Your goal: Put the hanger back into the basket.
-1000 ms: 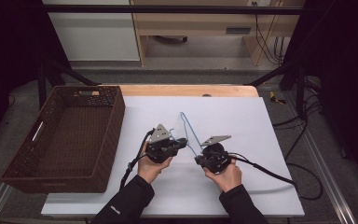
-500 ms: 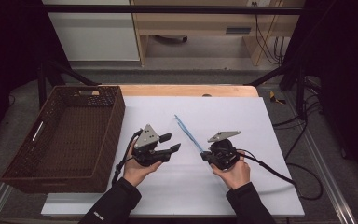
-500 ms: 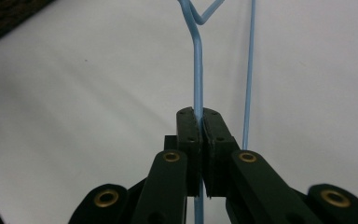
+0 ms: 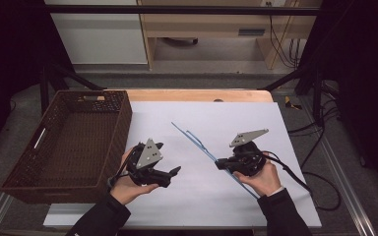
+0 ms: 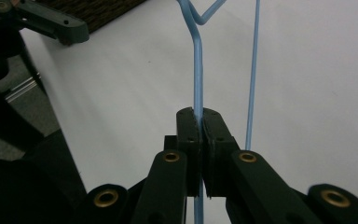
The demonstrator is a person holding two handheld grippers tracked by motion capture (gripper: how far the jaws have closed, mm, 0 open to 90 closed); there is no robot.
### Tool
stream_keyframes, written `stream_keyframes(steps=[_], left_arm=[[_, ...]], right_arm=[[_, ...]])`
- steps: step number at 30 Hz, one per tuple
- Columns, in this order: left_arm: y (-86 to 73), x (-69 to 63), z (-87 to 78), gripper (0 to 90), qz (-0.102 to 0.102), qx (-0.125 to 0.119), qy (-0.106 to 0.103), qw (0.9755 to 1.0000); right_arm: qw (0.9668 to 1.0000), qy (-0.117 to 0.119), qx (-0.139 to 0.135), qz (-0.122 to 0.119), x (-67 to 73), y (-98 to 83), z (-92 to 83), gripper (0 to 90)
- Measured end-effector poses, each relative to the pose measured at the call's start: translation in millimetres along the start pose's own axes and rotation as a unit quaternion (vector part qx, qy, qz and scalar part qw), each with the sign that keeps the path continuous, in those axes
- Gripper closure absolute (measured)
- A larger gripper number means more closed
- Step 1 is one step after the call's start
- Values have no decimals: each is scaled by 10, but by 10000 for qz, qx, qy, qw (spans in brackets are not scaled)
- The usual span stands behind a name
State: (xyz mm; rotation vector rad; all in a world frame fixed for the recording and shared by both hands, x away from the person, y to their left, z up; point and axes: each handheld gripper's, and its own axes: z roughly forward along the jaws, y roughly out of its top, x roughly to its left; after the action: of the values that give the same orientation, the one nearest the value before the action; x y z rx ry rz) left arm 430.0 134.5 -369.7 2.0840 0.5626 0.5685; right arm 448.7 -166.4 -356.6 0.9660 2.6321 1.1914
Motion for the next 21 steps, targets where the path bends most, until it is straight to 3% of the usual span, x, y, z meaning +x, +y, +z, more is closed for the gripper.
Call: stream_keyframes(steps=[4,9,14,21], left_arm=[[-2,-13,-49,119,322,219,56,9992],[28,-47,-60,138,778,466,108,9958],[62,-133,-29,162,1197,566,154,9911],[70,-244,69,197,1699,825,27,9820]], right_arm=[[9995,196,205,-139,45,28,-16,878],[9979,526,314,-205,72,24,-4,877],[9965,683,419,-219,99,5,12,877],[9950,880,426,-202,129,-16,2,877]])
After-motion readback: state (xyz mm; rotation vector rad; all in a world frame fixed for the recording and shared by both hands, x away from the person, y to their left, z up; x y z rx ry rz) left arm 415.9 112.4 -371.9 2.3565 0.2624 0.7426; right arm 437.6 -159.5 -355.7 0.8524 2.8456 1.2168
